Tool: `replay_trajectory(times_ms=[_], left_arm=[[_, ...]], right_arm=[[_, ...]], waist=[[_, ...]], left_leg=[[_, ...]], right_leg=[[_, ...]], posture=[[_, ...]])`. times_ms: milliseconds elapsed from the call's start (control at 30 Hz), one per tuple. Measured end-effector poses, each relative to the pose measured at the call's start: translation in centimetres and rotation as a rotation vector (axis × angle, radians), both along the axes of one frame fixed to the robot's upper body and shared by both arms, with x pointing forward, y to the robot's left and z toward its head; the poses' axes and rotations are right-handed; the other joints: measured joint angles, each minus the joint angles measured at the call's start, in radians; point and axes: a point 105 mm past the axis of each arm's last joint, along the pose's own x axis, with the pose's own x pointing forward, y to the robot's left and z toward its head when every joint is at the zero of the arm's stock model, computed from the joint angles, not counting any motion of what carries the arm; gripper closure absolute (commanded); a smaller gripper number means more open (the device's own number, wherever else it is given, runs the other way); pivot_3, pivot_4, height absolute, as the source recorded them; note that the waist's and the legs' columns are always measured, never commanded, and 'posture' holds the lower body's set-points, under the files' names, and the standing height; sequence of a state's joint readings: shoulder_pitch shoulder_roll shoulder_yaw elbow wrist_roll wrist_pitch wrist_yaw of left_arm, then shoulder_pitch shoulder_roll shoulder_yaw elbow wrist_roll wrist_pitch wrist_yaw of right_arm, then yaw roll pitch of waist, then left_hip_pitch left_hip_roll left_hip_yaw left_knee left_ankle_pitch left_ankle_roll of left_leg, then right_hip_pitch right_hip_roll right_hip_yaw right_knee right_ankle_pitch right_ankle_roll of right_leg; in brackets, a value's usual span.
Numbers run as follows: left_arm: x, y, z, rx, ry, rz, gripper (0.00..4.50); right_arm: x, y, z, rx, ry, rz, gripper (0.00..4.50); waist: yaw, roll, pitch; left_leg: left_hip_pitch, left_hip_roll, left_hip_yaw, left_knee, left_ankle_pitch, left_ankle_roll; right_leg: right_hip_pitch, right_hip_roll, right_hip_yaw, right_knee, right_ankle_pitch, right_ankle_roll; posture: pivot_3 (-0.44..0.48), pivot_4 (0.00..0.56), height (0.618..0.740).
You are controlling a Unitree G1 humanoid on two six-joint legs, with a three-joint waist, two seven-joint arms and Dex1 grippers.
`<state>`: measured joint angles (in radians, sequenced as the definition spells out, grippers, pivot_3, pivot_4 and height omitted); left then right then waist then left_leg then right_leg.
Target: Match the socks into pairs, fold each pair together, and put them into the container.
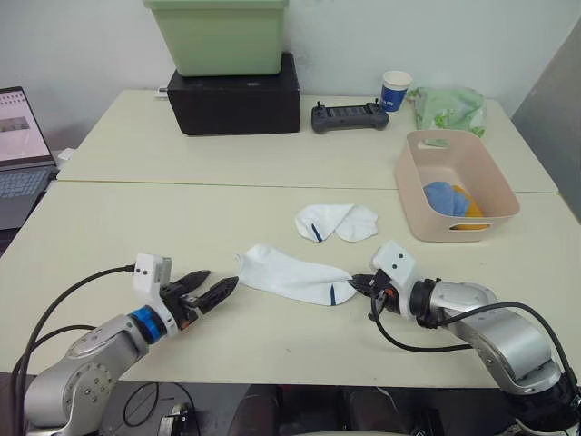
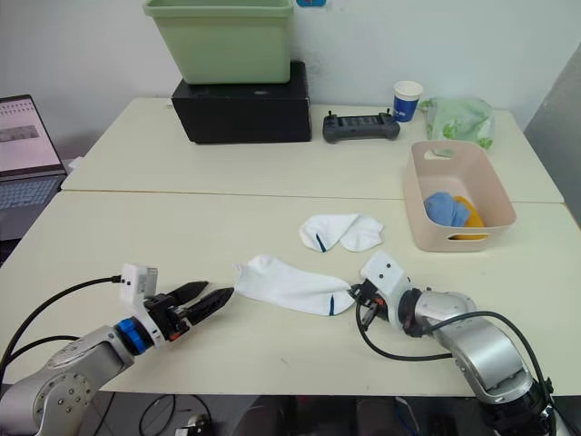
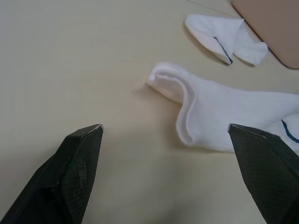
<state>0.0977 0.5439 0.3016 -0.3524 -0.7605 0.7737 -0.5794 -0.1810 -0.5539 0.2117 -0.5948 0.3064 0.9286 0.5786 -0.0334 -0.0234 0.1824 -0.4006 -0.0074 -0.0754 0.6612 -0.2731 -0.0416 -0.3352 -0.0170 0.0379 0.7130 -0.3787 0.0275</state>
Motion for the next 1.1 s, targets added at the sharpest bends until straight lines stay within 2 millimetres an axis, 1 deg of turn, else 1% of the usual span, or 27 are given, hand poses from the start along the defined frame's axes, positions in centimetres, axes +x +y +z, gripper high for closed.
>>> replay_trajectory(times_ms=[33, 100, 167, 200, 233, 300, 333, 400, 533, 667, 800, 833, 933, 1000, 1100], left_arm=[[0.1, -0.2, -0.1, 0.002, 0.005, -0.007, 0.0], [0.5, -0.3, -0.4, 0.007, 0.011, -0.005, 0.0], [1.0, -0.4, -0.5, 0.005, 0.001, 0.007, 0.0], [1.3, -0.6, -0.5, 0.01, -0.004, 0.009, 0.0], [1.6, -0.8, -0.5, 0.017, -0.012, 0.01, 0.0], [2.0, -1.0, -0.5, 0.014, -0.025, 0.015, 0.0], [2.3, -1.2, -0.5, 0.009, -0.028, 0.012, 0.19], [3.0, -1.7, -0.5, -0.008, -0.03, 0.017, 0.57], [4.2, -2.0, -0.7, -0.016, -0.024, 0.041, 1.85], [4.6, -1.7, -0.9, -0.019, -0.018, 0.067, 3.05], [4.5, -1.1, -0.8, -0.058, 0.009, 0.093, 4.3], [4.5, -0.7, -0.5, -0.075, 0.011, 0.103, 4.47], [4.6, 1.3, 1.3, -0.11, -0.007, 0.136, 4.47], [4.7, 3.0, 3.5, -0.123, -0.042, 0.152, 4.47], [4.9, 5.4, 7.9, -0.111, -0.12, 0.164, 4.47]], right_arm=[[0.1, 0.1, 0.2, 0.012, -0.003, -0.002, 3.52], [0.1, 0.0, 0.8, 0.034, -0.013, -0.006, 2.78], [-0.2, -0.1, 2.2, 0.072, -0.047, 0.017, 2.13], [-0.4, 0.1, 3.0, 0.093, -0.066, 0.038, 1.69], [-0.8, 0.3, 3.8, 0.113, -0.085, 0.06, 1.4], [-1.2, 0.6, 4.6, 0.135, -0.106, 0.093, 0.63], [-1.3, 0.6, 4.8, 0.133, -0.112, 0.098, 0.31], [-1.2, 0.5, 4.8, 0.12, -0.116, 0.097, 0.3], [-1.4, 0.9, 4.7, 0.116, -0.125, 0.114, 0.3], [-1.7, 1.3, 4.7, 0.116, -0.132, 0.134, 0.3], [-1.8, 1.3, 4.8, 0.102, -0.146, 0.15, 0.3], [-1.8, 1.3, 4.8, 0.098, -0.151, 0.155, 0.3], [-1.9, 1.3, 5.0, 0.092, -0.168, 0.176, 0.3], [-1.9, 1.5, 5.3, 0.091, -0.184, 0.192, 0.3], [-1.9, 1.8, 5.7, 0.094, -0.201, 0.213, 0.3]], waist=[[0.0, 0.0, 0.0], [0.002, 0.0, 0.0], [0.004, 0.0, 0.0], [0.004, 0.0, 0.0], [0.004, 0.0, 0.0], [0.004, 0.0, 0.0], [0.004, 0.0, 0.0], [0.005, 0.0, 0.0], [0.007, 0.0, 0.0], [0.007, 0.0, 0.0], [0.005, 0.0, 0.0], [0.005, 0.0, 0.0], [0.002, 0.0, 0.0], [0.0, -0.001, 0.0], [0.002, -0.002, 0.001]], left_leg=[[0.0, 0.0, 0.0, 0.0, 0.0, 0.0], [0.0, 0.0, 0.0, 0.0, 0.0, 0.0], [0.0, 0.0, 0.0, 0.0, 0.0, 0.0], [0.0, 0.0, 0.0, 0.0, 0.0, 0.0], [0.0, 0.0, 0.0, 0.0, 0.0, 0.0], [0.0, 0.0, 0.0, 0.0, 0.0, 0.0], [0.0, 0.0, 0.0, 0.0, 0.0, 0.0], [0.0, -0.001, 0.0, 0.001, 0.0, 0.0], [0.0, -0.001, 0.0, 0.001, 0.0, 0.0], [0.0, -0.001, 0.0, 0.001, 0.0, 0.0], [0.0, 0.0, 0.0, 0.001, 0.0, 0.0], [0.0, 0.0, -0.001, 0.001, 0.0, 0.0], [0.0, 0.0, -0.001, 0.0, 0.0, 0.0], [0.0, 0.0, -0.001, 0.0, 0.0, 0.0], [-0.001, 0.0, -0.001, 0.0, 0.0, 0.0]], right_leg=[[0.0, 0.0, 0.0, 0.0, 0.0, 0.0], [0.0, 0.0, 0.0, 0.0, 0.0, 0.0], [0.0, 0.0, 0.0, -0.001, 0.0, 0.0], [0.001, 0.0, 0.0, -0.001, 0.0, 0.0], [0.001, 0.0, 0.0, -0.001, 0.0, 0.0], [0.001, 0.0, 0.0, -0.001, 0.0, 0.0], [0.001, 0.0, 0.0, 0.0, 0.0, 0.0], [0.001, 0.0, 0.0, -0.001, 0.0, 0.0], [0.001, 0.0, 0.0, -0.001, 0.0, 0.0], [0.001, 0.0, 0.0, -0.001, 0.0, 0.0], [0.001, 0.0, -0.001, -0.001, 0.0, 0.0], [0.0, 0.0, -0.001, -0.001, 0.0, 0.0], [0.0, 0.0, -0.001, 0.0, 0.0, 0.0], [0.0, 0.0, -0.001, 0.0, 0.0, 0.0], [0.0, 0.0, -0.002, 0.0, 0.0, 0.0]], posture=[[0.0, 0.15, 0.725], [0.0, 0.15, 0.725], [0.0, 0.15, 0.725], [0.0, 0.15, 0.725], [0.0, 0.15, 0.725], [0.0, 0.15, 0.725], [0.0, 0.15, 0.725], [0.0, 0.15, 0.725], [0.0, 0.15, 0.725], [0.0, 0.15, 0.725], [0.0, 0.15, 0.725], [0.0, 0.15, 0.725], [0.0, 0.15, 0.725], [0.0, 0.15, 0.725], [0.0, 0.15, 0.725]])
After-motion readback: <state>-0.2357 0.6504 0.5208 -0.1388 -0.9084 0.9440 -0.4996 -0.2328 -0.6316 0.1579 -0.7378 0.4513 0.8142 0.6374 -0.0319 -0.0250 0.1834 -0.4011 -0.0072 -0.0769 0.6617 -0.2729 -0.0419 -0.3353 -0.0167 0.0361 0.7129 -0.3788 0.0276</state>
